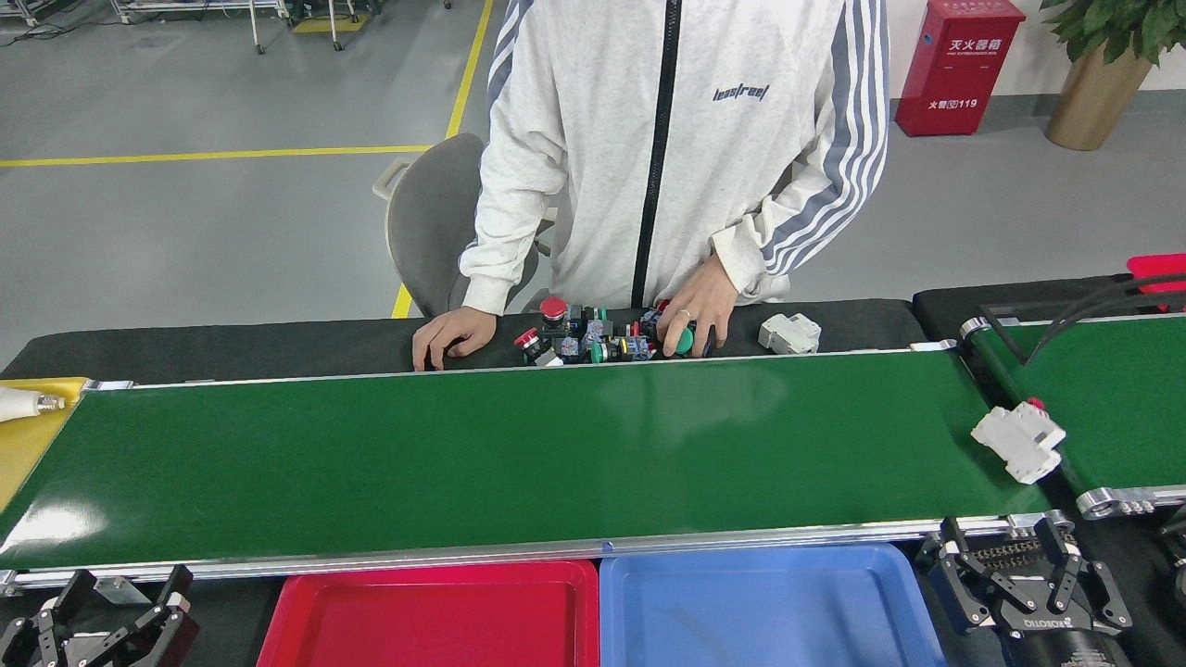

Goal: Pick switch part from conveyor to tray

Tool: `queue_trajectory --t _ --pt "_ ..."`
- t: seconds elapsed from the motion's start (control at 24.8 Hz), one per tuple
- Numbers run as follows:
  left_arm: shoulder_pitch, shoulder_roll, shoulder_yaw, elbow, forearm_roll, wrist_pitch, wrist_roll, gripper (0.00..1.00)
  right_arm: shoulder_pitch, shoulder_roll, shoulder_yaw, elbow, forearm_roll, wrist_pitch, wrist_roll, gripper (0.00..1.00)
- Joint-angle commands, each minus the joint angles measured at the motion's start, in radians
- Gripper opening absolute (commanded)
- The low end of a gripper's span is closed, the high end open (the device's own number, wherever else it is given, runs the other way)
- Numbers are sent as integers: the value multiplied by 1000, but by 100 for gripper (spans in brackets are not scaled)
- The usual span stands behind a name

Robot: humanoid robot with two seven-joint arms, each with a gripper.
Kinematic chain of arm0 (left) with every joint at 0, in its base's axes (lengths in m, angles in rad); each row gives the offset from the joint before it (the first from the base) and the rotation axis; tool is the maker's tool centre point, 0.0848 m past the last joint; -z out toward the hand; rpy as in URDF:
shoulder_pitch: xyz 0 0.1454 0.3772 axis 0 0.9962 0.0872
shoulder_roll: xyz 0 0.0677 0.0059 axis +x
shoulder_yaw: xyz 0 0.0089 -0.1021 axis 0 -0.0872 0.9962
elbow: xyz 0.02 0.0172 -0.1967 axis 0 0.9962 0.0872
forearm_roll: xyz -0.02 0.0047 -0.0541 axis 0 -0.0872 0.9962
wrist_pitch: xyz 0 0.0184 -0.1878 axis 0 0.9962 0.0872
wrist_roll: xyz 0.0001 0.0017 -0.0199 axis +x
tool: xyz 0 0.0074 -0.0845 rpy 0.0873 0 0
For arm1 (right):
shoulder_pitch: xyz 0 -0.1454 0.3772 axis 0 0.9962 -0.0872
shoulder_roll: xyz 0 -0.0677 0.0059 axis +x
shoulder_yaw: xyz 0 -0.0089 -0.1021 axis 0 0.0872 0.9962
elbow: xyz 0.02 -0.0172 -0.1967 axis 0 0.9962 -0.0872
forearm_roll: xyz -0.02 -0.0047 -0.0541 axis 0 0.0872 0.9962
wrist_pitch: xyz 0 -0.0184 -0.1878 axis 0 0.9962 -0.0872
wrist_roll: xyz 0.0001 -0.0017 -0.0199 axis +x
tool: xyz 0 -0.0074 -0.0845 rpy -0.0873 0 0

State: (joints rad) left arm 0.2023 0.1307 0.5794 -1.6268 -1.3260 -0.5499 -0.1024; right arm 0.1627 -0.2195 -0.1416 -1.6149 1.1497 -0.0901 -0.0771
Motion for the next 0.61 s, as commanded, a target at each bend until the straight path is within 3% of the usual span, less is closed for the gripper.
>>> queue_trajectory --t 0.0,0.16,0.57 --pt "-6 17 5 -21 -28 4 9 100 -35 -14 -4 10 1 -3 28 100" --pt "-3 13 4 -21 -81 2 9 100 -97 -40 -4 89 -1 3 92 100" --pt "-21 12 2 -19 -76 -5 10 100 -247 -41 42 230 5 4 160 100"
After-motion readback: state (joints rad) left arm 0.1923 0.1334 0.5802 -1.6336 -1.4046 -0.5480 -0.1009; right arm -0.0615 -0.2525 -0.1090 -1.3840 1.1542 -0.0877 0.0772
